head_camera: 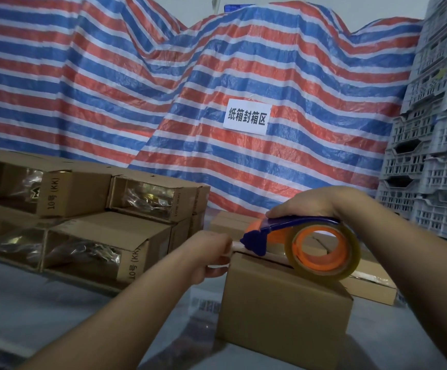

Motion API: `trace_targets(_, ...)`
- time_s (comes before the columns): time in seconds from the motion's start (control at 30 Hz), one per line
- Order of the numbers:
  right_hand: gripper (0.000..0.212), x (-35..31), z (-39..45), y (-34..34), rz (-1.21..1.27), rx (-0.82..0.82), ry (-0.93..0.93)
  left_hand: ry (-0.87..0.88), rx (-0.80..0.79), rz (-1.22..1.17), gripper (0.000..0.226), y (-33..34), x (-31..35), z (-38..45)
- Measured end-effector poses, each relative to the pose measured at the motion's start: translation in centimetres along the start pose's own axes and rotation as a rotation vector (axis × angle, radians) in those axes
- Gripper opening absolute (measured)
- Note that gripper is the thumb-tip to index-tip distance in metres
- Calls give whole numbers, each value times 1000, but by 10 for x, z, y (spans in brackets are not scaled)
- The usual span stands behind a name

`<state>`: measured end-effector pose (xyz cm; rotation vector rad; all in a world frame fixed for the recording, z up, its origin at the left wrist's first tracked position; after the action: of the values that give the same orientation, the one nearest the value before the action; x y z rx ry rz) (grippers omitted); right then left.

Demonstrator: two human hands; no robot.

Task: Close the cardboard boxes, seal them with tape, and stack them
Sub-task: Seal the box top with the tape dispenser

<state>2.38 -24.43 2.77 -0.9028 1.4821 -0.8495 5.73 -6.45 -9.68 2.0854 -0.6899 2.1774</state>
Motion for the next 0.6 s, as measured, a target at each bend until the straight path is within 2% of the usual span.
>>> trace_targets(0.2,8,-1,13,4,-104,-35,-119,-62,-71,-245,22,-5,-13,-1)
trace_targets(0.3,8,-7,8,7,-219,-94,-82,-64,-92,-315,20,-3,-17,-1)
trace_targets(0.4,12,-11,9,7,-358,-113,-109,-67,-106,-326,30,2,-23,3)
trace_targets(0.5,19,-9,13,7,-280,-122,-85,-55,-96,-315,40,4,-28,7)
trace_targets(0.6,7,-8,15,7,-326,-116,-97,-42,-92,-301,39,3,-32,8)
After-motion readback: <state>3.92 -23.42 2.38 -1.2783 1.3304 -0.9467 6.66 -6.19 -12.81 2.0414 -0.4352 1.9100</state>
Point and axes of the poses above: each hand's wrist, its own z-axis towards the middle knuckle, its own y-axis out of the palm, x = y × z, the point moved 3 cm from there along z, towards the middle knuckle, and after that the axes turned 15 degrees about z, right-handed, at the moved point
